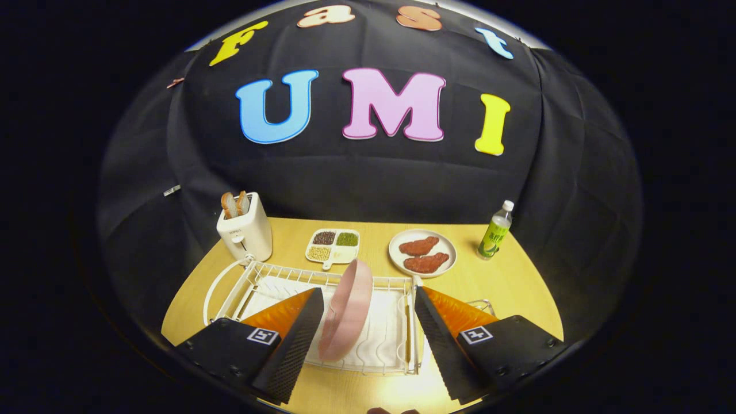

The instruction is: Take the plate from the dish rack, then take the spoon from the basket and place it into the plate.

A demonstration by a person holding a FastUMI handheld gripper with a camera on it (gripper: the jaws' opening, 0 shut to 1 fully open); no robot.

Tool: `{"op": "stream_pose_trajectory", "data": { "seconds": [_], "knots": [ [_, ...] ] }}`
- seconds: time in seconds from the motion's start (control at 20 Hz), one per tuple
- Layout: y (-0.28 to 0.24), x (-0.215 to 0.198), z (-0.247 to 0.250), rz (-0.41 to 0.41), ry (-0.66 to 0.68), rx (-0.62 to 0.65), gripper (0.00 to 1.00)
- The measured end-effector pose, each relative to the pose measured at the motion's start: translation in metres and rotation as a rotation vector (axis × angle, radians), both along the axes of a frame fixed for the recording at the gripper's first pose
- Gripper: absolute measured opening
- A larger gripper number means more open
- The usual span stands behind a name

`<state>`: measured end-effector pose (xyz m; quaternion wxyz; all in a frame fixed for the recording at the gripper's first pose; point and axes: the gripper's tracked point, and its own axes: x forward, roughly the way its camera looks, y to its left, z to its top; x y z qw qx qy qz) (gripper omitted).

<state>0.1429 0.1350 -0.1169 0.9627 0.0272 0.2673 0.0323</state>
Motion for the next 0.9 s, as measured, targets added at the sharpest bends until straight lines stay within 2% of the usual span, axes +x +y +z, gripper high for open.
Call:
{"op": "stream_pose_trajectory", "data": {
  "seconds": [0.35, 0.45, 0.6, 0.7, 0.9],
  "knots": [
    [0.004, 0.021, -0.051, -0.049, 0.171, -0.032, 0.98],
    [0.009, 0.025, -0.060, -0.054, 0.199, -0.037, 0.86],
    [0.019, 0.027, -0.069, -0.052, 0.226, -0.036, 0.56],
    [0.018, 0.031, -0.072, -0.082, 0.234, -0.042, 0.40],
    [0.007, 0.028, -0.069, -0.156, 0.240, -0.053, 0.28]
  ]
}}
